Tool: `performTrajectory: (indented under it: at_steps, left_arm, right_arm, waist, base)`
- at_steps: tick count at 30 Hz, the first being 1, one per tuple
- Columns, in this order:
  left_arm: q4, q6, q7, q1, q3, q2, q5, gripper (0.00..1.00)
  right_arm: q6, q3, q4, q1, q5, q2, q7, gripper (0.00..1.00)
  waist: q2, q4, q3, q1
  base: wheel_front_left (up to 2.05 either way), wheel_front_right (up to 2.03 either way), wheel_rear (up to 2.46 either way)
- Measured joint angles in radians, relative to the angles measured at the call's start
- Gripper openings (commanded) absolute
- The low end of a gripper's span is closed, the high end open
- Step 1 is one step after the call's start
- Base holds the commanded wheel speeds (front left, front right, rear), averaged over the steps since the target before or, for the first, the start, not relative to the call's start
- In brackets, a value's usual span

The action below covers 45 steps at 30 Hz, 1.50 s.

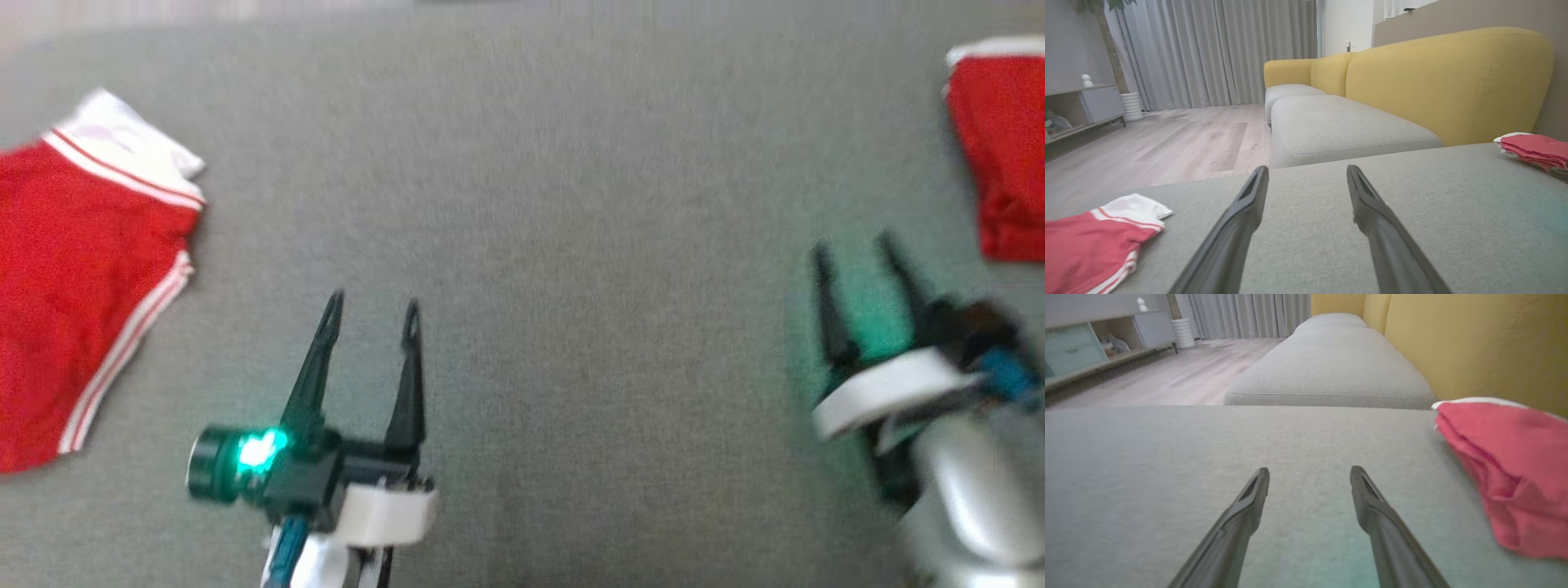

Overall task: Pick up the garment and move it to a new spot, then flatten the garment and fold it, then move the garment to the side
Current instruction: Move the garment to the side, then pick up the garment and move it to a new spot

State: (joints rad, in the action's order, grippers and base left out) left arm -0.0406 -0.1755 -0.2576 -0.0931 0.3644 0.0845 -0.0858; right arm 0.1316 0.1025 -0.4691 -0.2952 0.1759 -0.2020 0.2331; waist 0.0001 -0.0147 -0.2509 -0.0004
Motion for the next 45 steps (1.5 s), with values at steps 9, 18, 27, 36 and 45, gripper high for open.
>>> performTrajectory:
  at_steps: [9, 18, 27, 36, 45]
  left_arm:
    - [-0.034, 0.006, 0.001, 0.157, -0.074, -0.001, -0.002, 1.0]
    - [-0.04, 0.027, 0.001, 0.224, -0.116, -0.006, 0.017, 1.0]
    - [-0.07, 0.045, 0.001, 0.239, -0.149, -0.014, 0.025, 1.0]
    - [-0.12, 0.062, 0.001, 0.24, -0.175, -0.021, 0.025, 1.0]
    - [-0.13, 0.071, 0.001, 0.234, -0.183, -0.027, 0.025, 1.0]
  right_arm:
    - [0.0, -0.012, 0.173, 0.187, 0.092, 0.082, 0.018, 1.0]
    - [0.0, -0.034, 0.232, 0.367, 0.016, 0.107, 0.018, 1.0]
    - [0.0, -0.034, 0.229, 0.386, -0.022, 0.132, 0.018, 1.0]
    - [0.0, -0.037, 0.217, 0.392, -0.023, 0.141, 0.018, 1.0]
    - [0.0, -0.047, 0.218, 0.392, -0.028, 0.145, 0.018, 1.0]
  waist:
    - [0.0, -0.007, 0.172, 0.0001]
    - [0.0, -0.024, 0.292, 0.0002]
    - [0.0, -0.035, 0.331, 0.0003]
    - [0.0, -0.024, 0.339, 0.0004]
    - [0.0, -0.043, 0.333, 0.0005]
  base:
    - [0.0, 0.0, 0.0]
    - [0.0, 0.0, 0.0]
    - [0.0, 0.0, 0.0]
    - [0.0, 0.0, 0.0]
    - [0.0, 0.0, 0.0]
